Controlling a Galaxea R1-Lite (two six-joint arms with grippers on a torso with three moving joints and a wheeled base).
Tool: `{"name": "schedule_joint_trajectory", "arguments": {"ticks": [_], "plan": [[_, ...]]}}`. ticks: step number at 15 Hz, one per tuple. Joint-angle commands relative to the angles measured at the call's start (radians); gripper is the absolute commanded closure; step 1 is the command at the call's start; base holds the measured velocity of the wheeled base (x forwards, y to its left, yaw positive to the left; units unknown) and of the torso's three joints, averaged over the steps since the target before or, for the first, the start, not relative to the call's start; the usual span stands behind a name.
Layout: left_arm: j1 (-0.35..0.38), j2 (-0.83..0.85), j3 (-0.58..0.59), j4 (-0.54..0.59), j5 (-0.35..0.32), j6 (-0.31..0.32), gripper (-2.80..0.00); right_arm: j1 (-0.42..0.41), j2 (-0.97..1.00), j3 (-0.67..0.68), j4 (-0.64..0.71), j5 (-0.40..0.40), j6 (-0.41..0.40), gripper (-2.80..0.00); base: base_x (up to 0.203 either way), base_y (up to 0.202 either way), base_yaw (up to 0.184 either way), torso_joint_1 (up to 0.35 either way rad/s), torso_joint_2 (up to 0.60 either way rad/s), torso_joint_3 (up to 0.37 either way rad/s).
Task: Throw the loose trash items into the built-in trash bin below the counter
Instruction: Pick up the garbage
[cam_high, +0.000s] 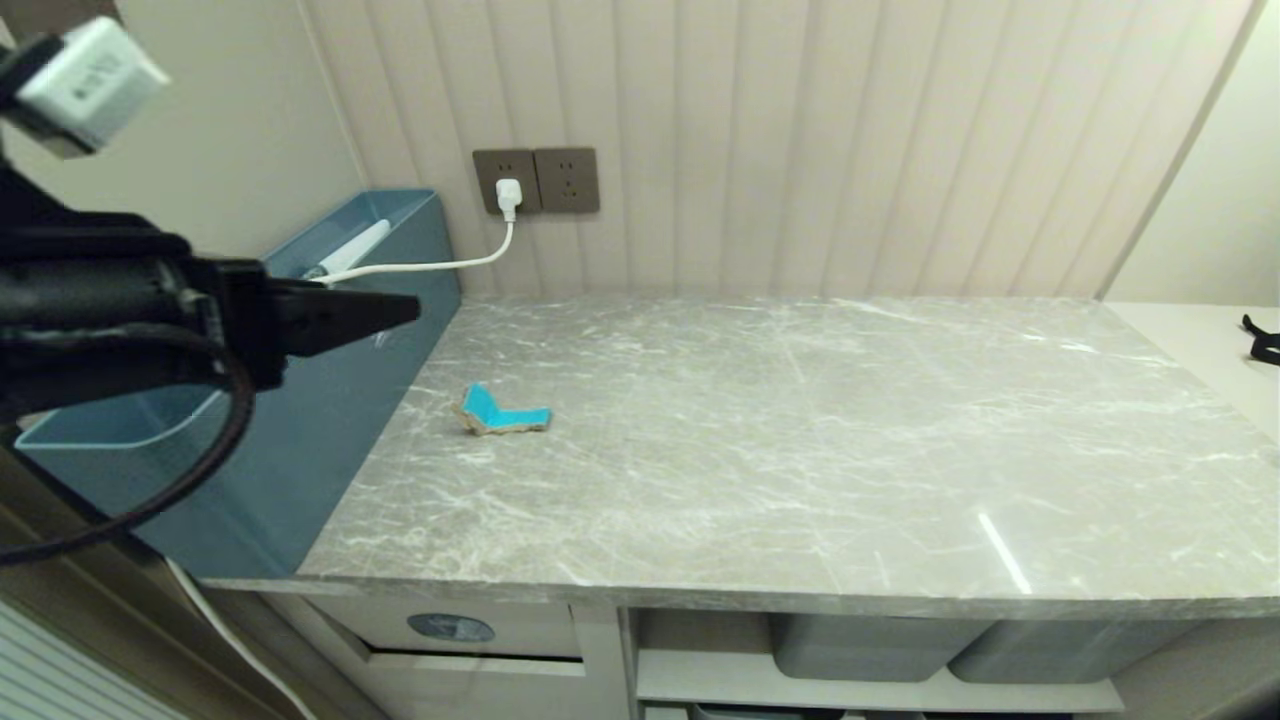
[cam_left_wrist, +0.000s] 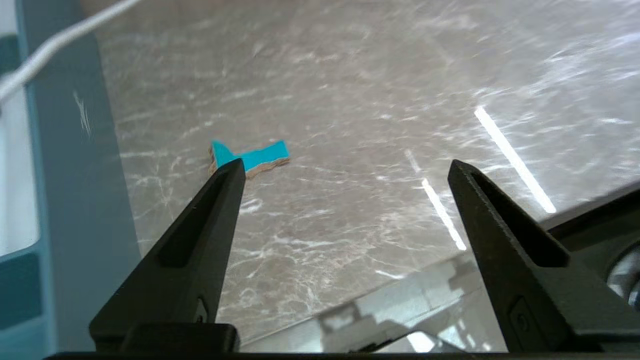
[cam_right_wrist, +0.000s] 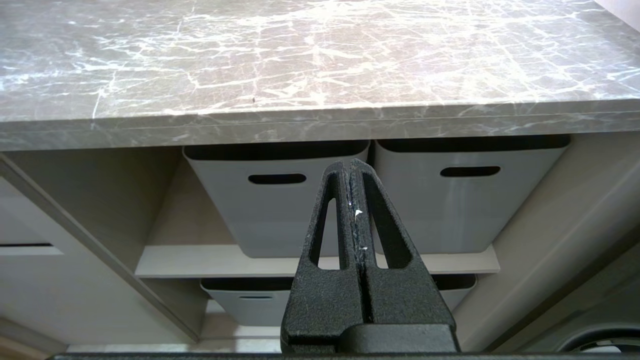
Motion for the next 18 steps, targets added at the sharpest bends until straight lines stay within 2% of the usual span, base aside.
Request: {"name": "schedule_joint_trajectory", "arguments": {"ticks": [1,4,8,10,12,15,16,18], "plan": [[0.004,0.137,-0.034,0.002,0.033,0.000,-2.80,0.000,0.000,0.002,0.000,0.000,0.000,0.00,0.000,0.000,0.000,0.000,0.00,0.000],[0.076,0.287,-0.118,-0.005,0.071,0.071,-2.80,0.000,0.000,0.002,0.000,0.000,0.000,0.00,0.000,0.000,0.000,0.000,0.00,0.000],[0.127,0.507,-0.314,0.027,0.124,0.086,-2.80,0.000,0.000,0.002,0.000,0.000,0.000,0.00,0.000,0.000,0.000,0.000,0.00,0.000],[0.137,0.587,-0.426,0.092,0.131,0.087,-2.80,0.000,0.000,0.002,0.000,0.000,0.000,0.00,0.000,0.000,0.000,0.000,0.00,0.000],[0.140,0.626,-0.475,0.206,0.130,0.087,-2.80,0.000,0.000,0.002,0.000,0.000,0.000,0.00,0.000,0.000,0.000,0.000,0.00,0.000],[0.138,0.673,-0.555,0.313,0.067,0.084,-2.80,0.000,0.000,0.002,0.000,0.000,0.000,0.00,0.000,0.000,0.000,0.000,0.00,0.000],[0.138,0.697,-0.583,0.330,0.068,0.084,-2.80,0.000,0.000,0.002,0.000,0.000,0.000,0.00,0.000,0.000,0.000,0.000,0.00,0.000],[0.137,0.722,-0.597,0.339,0.116,0.085,-2.80,0.000,0.001,0.002,0.000,0.000,0.000,0.00,0.000,0.000,0.000,0.000,0.00,0.000]]}}
